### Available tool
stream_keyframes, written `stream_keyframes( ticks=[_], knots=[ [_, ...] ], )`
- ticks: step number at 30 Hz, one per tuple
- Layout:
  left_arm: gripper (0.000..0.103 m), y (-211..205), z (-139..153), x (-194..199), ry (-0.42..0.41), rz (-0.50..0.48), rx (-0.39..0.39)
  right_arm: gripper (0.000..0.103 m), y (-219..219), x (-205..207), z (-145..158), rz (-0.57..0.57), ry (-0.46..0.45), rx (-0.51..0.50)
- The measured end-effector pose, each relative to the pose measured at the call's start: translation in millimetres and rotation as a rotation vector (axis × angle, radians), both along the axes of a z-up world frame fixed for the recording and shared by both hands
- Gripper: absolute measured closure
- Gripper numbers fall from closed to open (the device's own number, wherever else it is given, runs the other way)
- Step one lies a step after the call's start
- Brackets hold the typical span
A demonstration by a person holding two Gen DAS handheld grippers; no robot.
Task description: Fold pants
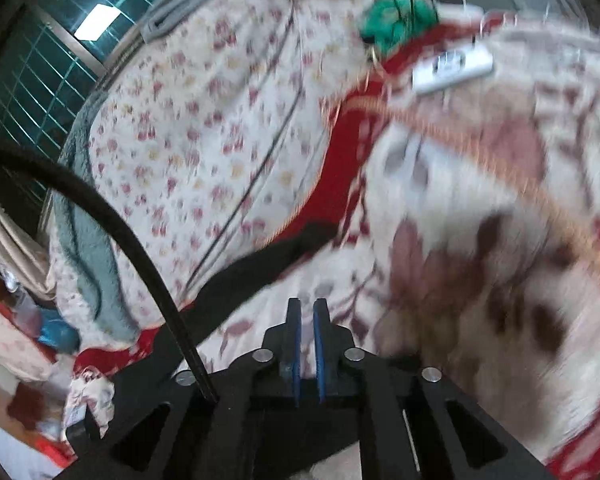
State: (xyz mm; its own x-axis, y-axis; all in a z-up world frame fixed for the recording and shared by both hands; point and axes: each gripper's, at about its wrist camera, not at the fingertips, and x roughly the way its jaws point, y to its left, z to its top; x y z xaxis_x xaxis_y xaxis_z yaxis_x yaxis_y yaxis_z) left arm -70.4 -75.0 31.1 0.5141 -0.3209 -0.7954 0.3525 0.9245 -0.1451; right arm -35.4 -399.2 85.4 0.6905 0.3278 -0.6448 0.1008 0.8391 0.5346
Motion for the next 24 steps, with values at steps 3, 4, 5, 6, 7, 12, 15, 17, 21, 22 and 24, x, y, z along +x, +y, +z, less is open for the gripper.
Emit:
stream_keyframes(
  ticks=[3,4,5,6,7,12,15,17,21,22,24],
  knots=[
    [0.05,4,6,-5,-0.009,0.008,-0.012,0.075,-7,-12,-9,-0.002,0.047,-0.001],
    [0.05,7,7,-6,-0.005,0.011,-0.02,0.074,-12,-19,-11,-0.001,0.046,0.023],
    [0.05,9,8,-9,0.003,0.016,-0.031,0.071,-17,-24,-12,-0.004,0.054,0.033],
    [0.05,11,9,-12,0.01,0.016,-0.042,0.067,-21,-29,-13,-0.003,0.062,0.037],
    [0.05,12,9,-15,0.012,0.015,-0.047,0.065,-21,-33,-14,0.008,0.067,0.039],
    [0.05,5,8,-25,0.032,-0.009,-0.051,0.059,-18,-46,-23,0.067,0.114,0.037],
    [0.05,0,10,-29,0.015,-0.028,-0.054,0.059,-17,-53,-29,0.072,0.121,0.082],
    [0.05,-9,13,-31,-0.004,-0.063,-0.052,0.058,-16,-56,-31,0.081,0.12,0.075],
    [0.05,-25,13,-37,0.001,-0.141,-0.057,0.057,-11,-46,-44,0.118,0.116,0.1],
    [0.05,-30,11,-39,-0.005,-0.157,-0.044,0.057,-8,-41,-48,0.129,0.106,0.125],
    [0.05,-41,8,-43,-0.032,-0.173,-0.007,0.057,-4,-27,-58,0.121,0.126,0.136]
  ],
)
